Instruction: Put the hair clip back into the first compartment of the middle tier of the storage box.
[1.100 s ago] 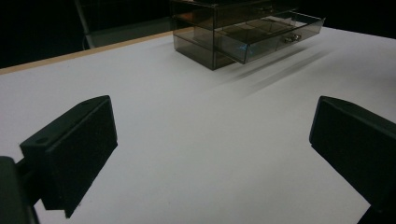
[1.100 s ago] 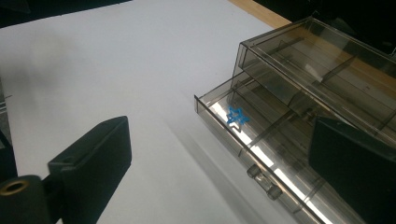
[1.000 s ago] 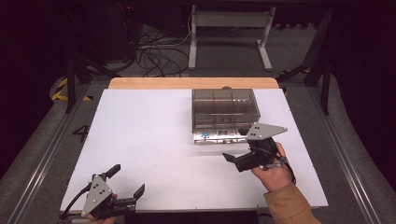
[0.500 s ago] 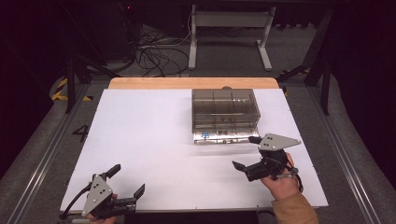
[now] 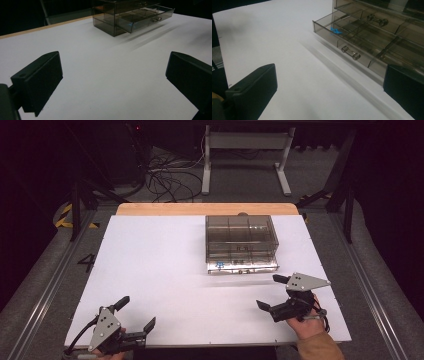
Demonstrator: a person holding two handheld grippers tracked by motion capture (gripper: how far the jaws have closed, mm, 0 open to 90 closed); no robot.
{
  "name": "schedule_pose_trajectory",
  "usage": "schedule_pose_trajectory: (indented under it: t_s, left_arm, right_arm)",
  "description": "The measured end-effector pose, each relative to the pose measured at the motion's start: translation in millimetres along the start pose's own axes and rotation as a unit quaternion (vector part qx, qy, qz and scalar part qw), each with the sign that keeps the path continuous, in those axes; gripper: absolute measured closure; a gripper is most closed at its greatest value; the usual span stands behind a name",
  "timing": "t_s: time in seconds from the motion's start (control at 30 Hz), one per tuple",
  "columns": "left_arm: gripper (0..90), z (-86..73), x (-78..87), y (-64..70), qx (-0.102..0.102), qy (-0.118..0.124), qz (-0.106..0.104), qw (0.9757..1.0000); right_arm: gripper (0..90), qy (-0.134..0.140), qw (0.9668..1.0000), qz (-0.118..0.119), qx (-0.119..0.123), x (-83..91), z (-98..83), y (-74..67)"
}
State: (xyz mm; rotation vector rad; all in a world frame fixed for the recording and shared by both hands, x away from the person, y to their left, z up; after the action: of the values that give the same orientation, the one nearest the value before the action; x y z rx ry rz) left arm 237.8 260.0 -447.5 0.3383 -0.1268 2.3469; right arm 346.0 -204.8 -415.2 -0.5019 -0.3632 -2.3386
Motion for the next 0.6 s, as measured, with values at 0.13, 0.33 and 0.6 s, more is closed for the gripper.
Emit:
schedule_pose_trajectory:
  t_s: [0.13, 0.33, 0.6]
  left_arm:
    - [1.6, -0.1, -0.2, 0.1, 0.0, 0.0, 0.0, 1.0]
    - [1.6, -0.2, -0.6, -0.4, 0.001, -0.001, 0.001, 1.0]
    - [1.6, -0.1, -0.7, -0.5, 0.0, -0.002, 0.002, 1.0]
  right_arm:
    - [0.0, -0.005, 1.0, -0.001, 0.0, -1.0, -10.0, 0.7]
    - [0.0, -0.01, 0.9999, -0.004, -0.009, -1.1, -22.7, 3.7]
    - [0.0, -0.017, 0.9997, -0.008, -0.017, 0.4, -38.7, 7.2]
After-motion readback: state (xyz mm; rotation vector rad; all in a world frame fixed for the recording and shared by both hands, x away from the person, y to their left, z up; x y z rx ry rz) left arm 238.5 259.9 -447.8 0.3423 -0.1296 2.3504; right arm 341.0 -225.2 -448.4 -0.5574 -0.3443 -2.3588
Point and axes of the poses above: each handheld gripper's, and its own axes: x roughly backward along the jaws, z roughly out of its top, y roughly to its right, the point moved 1 cm from there along -x, roughly forward along the jaws, and after that the axes turned 12 degrees about -z, right-handed, at the moved point
